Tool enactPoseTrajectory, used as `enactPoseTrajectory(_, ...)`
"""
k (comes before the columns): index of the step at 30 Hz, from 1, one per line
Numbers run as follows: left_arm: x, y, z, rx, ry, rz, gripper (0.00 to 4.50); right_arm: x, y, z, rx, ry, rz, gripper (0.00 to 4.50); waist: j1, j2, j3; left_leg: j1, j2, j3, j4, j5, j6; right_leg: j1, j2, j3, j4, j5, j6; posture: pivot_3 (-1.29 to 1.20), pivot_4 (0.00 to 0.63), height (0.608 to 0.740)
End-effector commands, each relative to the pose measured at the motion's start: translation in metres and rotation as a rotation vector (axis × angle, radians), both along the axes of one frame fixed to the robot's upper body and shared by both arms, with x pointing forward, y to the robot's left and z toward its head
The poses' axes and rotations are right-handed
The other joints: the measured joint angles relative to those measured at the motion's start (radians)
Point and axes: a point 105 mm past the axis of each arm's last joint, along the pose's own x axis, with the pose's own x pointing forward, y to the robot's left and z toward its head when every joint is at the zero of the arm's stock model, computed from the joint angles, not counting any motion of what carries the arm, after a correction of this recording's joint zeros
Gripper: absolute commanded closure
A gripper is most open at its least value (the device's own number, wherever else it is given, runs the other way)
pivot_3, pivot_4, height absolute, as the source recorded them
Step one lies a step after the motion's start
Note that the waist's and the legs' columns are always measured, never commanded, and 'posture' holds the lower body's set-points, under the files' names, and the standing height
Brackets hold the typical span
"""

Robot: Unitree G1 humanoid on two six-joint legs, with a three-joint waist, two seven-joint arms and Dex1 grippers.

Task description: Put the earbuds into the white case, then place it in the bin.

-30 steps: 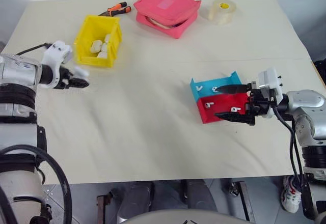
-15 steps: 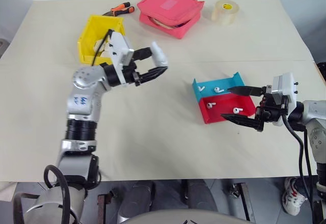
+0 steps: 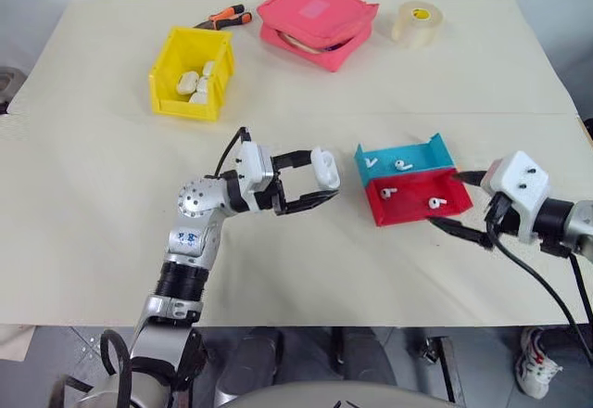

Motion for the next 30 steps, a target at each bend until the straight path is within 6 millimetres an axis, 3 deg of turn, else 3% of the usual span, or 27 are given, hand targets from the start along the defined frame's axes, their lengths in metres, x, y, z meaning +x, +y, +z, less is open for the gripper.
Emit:
enactPoseTrajectory(1,-0.010,-0.008,0.013,-0.040,-0.036,-0.016,1.70,-0.009,-0.004,0.016,-0.051,-0.061,0.009,0.63,0.004,0.000,0.000,0.000,0.000,0.000,0.000,0.000,0.000,0.000,0.000,0.000,0.000,0.000,0.000,0.00,0.150,0.740)
enactPoseTrajectory(5,-0.012,-0.010,0.014,-0.045,-0.027,-0.016,1.70,-0.019,-0.007,0.019,-0.038,-0.035,0.008,1.93,0.003,0.000,0.000,0.000,0.000,0.000,0.000,0.000,0.000,0.001,0.000,0.000,-0.001,0.000,0.001,0.00,0.150,0.740)
enactPoseTrajectory(21,-0.034,-0.010,-0.001,-0.041,0.012,-0.103,1.70,-0.071,-0.042,0.015,-0.057,0.084,0.001,1.93,0.005,0.000,0.000,0.006,0.001,0.001,-0.002,0.000,0.001,0.008,0.001,0.000,-0.005,0.000,0.001,0.00,0.150,0.740)
enactPoseTrajectory(25,-0.034,-0.008,-0.001,-0.034,0.010,-0.100,1.70,-0.060,-0.038,0.019,-0.054,0.053,0.018,1.93,0.005,0.000,0.000,0.009,0.002,0.000,-0.002,0.000,0.001,0.012,0.001,-0.001,-0.009,0.001,0.001,0.00,0.150,0.740)
enactPoseTrajectory(30,-0.033,-0.009,-0.001,-0.037,0.000,-0.092,1.70,-0.026,-0.024,0.023,-0.086,0.028,0.075,1.93,0.001,0.001,0.000,0.011,0.004,0.000,-0.003,0.000,0.000,0.013,0.001,-0.001,-0.010,0.001,0.001,0.00,0.150,0.740)
